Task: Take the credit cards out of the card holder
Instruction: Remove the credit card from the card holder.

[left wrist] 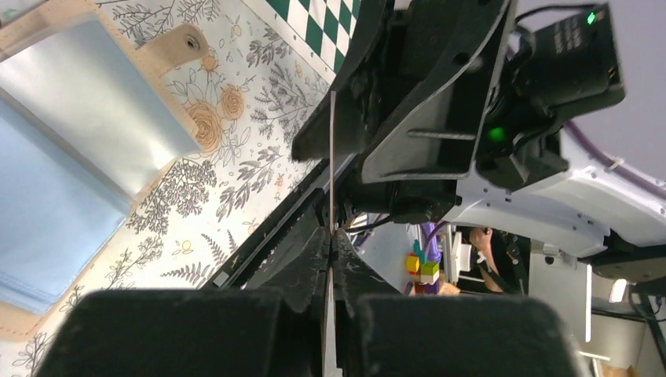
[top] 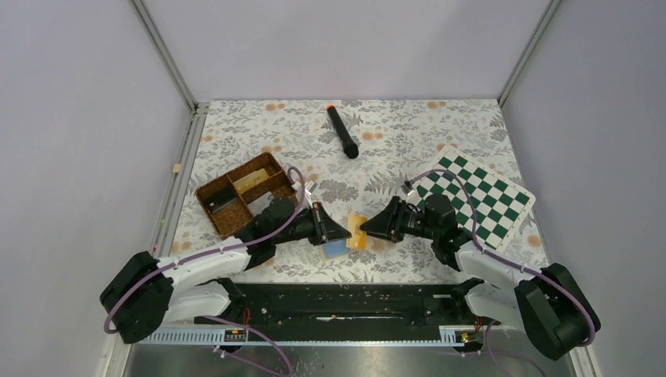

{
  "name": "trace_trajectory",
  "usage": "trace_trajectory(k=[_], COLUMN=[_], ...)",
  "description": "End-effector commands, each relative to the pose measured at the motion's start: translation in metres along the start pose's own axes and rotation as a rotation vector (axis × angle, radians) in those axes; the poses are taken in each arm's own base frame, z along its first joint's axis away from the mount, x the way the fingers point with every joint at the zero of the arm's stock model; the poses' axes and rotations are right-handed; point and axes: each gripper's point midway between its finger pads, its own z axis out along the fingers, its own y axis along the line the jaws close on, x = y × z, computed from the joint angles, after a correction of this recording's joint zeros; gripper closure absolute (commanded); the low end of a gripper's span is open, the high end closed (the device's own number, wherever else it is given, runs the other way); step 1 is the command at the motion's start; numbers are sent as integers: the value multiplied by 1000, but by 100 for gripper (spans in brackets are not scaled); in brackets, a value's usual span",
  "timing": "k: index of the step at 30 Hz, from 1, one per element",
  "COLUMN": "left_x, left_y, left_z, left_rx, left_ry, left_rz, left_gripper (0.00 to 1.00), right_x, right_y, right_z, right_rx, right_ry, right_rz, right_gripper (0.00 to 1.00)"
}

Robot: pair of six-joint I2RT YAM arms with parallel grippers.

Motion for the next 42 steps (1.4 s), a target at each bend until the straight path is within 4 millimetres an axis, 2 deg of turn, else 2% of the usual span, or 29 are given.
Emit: trace_trajectory(k=[1,4,6,10,13,23,27,34,38,42], left_x=[7,15,23,37,37,41,40,40,38,26], left_y=[-21,-17,-17,-26,-29,-43,-39,-39,-37,-36], left_z=[-19,-31,-37,-47,-51,-48,-45,-43,-42,-43], left_rx=[55,45,42,71,64,139,134,144,125,94], left_ry=[44,82,129,232,247,306,295,293,283,217], left_rz=[130,164,176,215,249,259,255,248,238,228], left_gripper=[100,100,100,100,100,100,100,100,100,100], right_x=[-3,-2,1,9,17,37,41,46,47,44], right_y=[25,30,42,69,77,69,62,62,67,79], right_z=[-4,-5,-5,-3,-4,-14,-15,-16,-16,-18], right_rx=[-12,5,-41,-185,-265,-300,-281,-286,-303,-353], right_ry=[56,107,153,262,343,429,438,456,453,427], right_rz=[-216,-294,-328,-352,-331,-305,-313,-320,-323,-301], right_gripper=[44,41,40,49,52,55,60,62,86,100])
